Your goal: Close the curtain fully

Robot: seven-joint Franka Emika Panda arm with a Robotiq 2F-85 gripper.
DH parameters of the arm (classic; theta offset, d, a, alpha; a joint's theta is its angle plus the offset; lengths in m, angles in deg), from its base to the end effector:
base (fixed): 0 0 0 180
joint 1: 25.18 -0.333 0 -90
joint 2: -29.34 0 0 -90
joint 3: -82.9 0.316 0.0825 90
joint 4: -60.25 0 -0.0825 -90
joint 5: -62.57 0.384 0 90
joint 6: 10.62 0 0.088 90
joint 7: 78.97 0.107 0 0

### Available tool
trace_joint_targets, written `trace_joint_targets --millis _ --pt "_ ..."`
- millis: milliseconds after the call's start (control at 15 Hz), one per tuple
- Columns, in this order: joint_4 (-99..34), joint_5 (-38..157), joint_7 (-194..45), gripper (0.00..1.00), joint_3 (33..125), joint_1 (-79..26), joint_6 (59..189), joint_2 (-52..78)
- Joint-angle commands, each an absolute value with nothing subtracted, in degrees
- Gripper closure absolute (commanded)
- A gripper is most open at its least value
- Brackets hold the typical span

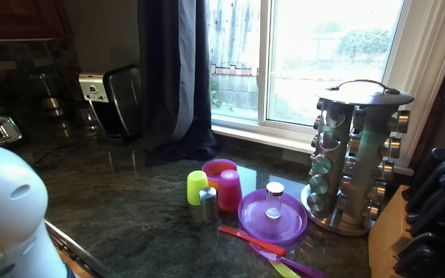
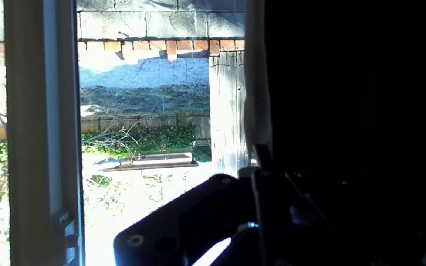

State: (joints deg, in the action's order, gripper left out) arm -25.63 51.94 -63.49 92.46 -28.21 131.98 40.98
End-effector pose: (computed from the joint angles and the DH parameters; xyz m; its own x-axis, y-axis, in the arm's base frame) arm 0.4819 0.1257 0.8834 0.3593 -0.0130 0.9331 0.0677 -0.9969 -0.0400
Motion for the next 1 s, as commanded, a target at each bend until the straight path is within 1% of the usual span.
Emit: trace_joint_targets --millis 0,400,933 --pt "-24.45 52.38 -66.28 0.99 89.86 -26.5 126.89 43.81" --pt "-21.87 52.43 -66.0 0.99 82.11 -19.87 126.13 44.08" --pt "-15.04 50.8 -58.28 0.99 73.5 -10.52 125.85 38.08"
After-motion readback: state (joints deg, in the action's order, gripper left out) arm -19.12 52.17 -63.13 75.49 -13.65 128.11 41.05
